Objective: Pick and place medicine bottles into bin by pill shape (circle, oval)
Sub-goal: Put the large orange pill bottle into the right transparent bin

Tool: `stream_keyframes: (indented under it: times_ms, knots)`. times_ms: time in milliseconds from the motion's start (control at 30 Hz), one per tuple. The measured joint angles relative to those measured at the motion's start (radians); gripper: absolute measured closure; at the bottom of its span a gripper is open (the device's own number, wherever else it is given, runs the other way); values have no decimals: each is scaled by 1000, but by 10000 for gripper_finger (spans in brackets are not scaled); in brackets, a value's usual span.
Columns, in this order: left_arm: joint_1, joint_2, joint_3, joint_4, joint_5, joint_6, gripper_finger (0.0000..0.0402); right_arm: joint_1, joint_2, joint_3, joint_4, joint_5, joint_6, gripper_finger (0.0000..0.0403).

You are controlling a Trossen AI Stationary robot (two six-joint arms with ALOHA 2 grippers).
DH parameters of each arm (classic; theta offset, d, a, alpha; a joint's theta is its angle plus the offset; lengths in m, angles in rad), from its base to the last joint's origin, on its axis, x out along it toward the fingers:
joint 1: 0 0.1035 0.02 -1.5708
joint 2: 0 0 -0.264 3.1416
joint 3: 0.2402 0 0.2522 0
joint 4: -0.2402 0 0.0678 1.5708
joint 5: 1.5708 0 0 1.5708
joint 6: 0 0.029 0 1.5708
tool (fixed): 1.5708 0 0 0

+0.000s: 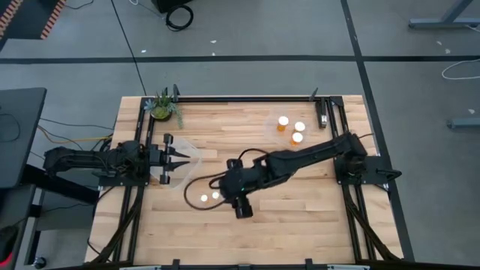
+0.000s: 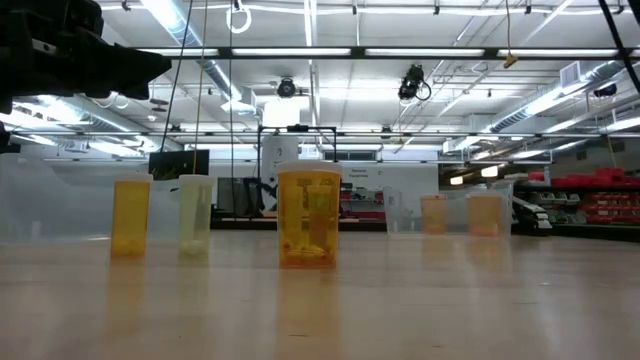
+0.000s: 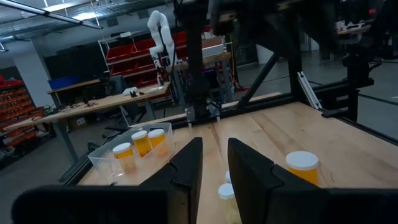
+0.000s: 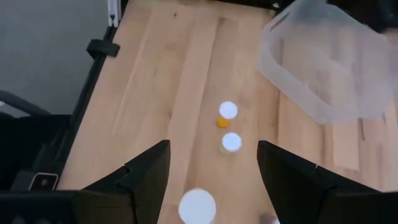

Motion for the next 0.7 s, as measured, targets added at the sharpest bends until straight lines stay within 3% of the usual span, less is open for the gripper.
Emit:
stream_keyframes:
  times_ms: [433,700]
  knots:
    - [0,0,0,0,0,0,319,10,162,16,-36,7,-48,154]
    - [0,0,0,0,0,0,317,10,216,16,-74,23,-88,124]
